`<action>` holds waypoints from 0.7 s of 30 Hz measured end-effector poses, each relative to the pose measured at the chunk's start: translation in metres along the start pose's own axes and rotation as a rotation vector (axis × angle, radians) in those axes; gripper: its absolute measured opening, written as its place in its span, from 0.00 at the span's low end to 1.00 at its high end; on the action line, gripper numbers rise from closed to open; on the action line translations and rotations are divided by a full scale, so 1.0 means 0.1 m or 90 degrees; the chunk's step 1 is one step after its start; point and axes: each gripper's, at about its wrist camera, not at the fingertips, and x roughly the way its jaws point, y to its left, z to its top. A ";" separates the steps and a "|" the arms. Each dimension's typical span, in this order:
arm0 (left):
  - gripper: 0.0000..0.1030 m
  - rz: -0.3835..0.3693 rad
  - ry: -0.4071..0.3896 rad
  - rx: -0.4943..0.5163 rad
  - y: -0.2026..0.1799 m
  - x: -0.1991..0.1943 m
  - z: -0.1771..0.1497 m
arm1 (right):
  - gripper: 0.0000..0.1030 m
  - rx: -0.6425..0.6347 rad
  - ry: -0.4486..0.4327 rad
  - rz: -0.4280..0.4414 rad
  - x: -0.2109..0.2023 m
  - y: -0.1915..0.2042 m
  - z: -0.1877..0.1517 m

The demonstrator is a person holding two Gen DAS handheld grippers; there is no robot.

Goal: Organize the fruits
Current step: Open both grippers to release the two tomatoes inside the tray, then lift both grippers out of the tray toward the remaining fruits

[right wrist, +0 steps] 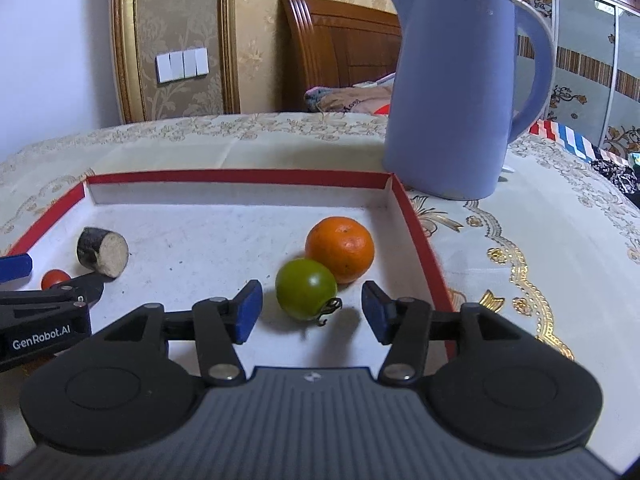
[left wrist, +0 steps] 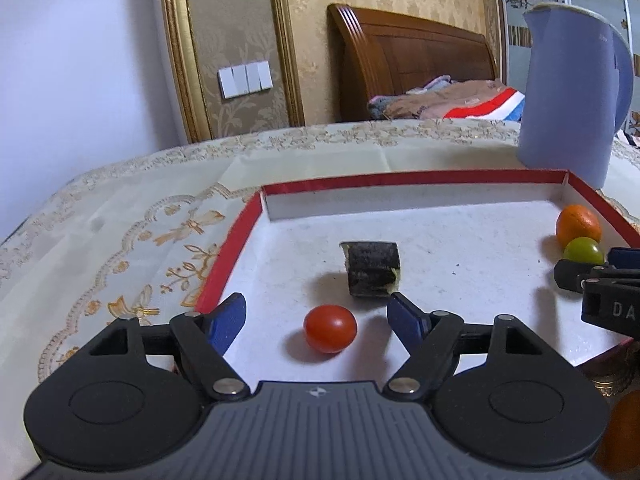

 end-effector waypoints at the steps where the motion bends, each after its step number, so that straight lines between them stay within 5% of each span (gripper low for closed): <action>1: 0.75 0.001 -0.005 -0.005 0.02 -0.03 0.00 | 0.65 0.004 -0.007 -0.002 -0.03 -0.01 -0.01; 11: 0.75 0.011 -0.034 -0.043 0.14 -0.25 -0.07 | 0.79 0.022 -0.036 -0.001 -0.20 -0.11 -0.07; 14: 0.75 0.011 -0.045 -0.044 0.15 -0.33 -0.10 | 0.93 0.035 -0.046 0.006 -0.32 -0.16 -0.15; 21: 0.75 0.029 -0.078 -0.041 0.23 -0.62 -0.27 | 0.93 0.045 -0.083 0.026 -0.63 -0.24 -0.31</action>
